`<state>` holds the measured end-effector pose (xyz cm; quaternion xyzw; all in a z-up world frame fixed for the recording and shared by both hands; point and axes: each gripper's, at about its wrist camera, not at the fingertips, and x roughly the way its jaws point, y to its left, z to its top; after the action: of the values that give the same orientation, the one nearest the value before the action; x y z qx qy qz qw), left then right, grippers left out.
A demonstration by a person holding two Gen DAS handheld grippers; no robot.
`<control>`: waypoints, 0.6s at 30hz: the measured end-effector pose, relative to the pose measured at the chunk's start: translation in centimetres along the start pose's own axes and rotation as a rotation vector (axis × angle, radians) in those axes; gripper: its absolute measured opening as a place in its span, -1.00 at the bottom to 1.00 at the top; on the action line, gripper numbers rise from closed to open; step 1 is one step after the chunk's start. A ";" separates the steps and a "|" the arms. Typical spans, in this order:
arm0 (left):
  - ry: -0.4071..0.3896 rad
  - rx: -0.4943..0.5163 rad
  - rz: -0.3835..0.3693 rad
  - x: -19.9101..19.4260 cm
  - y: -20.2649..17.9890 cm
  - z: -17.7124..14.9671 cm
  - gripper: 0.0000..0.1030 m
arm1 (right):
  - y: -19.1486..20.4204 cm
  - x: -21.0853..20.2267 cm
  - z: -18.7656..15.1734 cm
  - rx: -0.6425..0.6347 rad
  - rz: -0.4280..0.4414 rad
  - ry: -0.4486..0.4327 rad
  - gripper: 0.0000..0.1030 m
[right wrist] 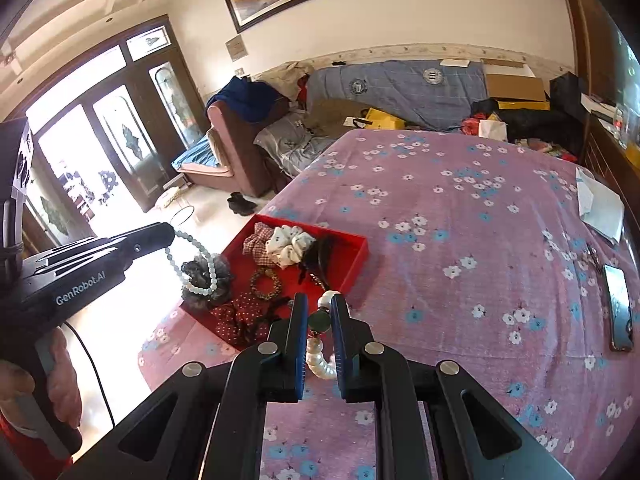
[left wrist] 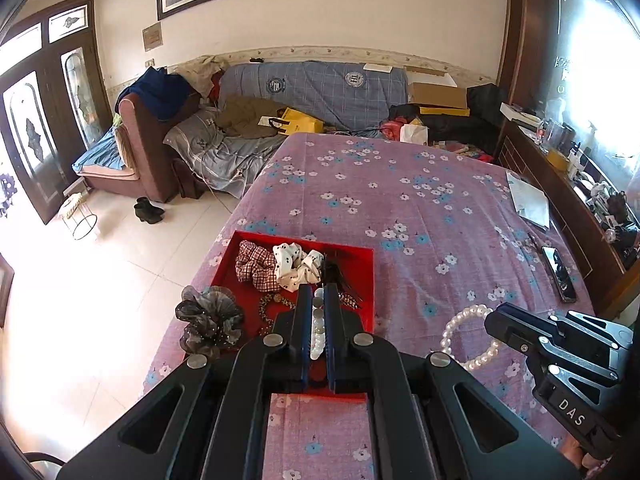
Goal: Organize jewelry
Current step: 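Lift both pearl bracelets and carry them over the red tray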
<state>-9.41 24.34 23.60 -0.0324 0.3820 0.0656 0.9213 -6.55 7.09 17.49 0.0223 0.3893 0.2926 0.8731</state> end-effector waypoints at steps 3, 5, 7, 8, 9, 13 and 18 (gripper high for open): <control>0.007 -0.005 -0.002 0.3 0.2 -0.1 -0.90 | 0.3 0.2 0.2 -0.007 0.006 0.006 -0.75; 0.012 -0.007 -0.004 0.5 0.3 -0.2 -0.90 | 0.6 0.3 0.2 -0.012 0.009 0.009 -0.75; 0.017 -0.008 -0.006 0.7 0.4 -0.3 -0.90 | 0.6 0.5 0.4 -0.016 0.011 0.010 -0.75; 0.020 -0.008 -0.007 0.8 0.4 -0.3 -0.90 | 0.6 0.5 0.4 -0.018 0.012 0.011 -0.75; 0.023 -0.008 -0.008 0.9 0.4 -0.3 -0.90 | 0.7 0.5 0.5 -0.018 0.013 0.011 -0.75; 0.040 -0.011 -0.009 1.8 0.7 -0.3 -0.90 | 0.7 1.1 0.8 -0.015 0.023 0.015 -0.75; 0.065 -0.013 -0.013 2.9 1.0 -0.5 -0.90 | 0.9 1.8 1.1 -0.014 0.030 0.026 -0.75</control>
<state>-7.83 25.53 21.21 -0.0432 0.4110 0.0609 0.9086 -5.27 8.95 17.29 0.0183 0.3982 0.3086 0.8636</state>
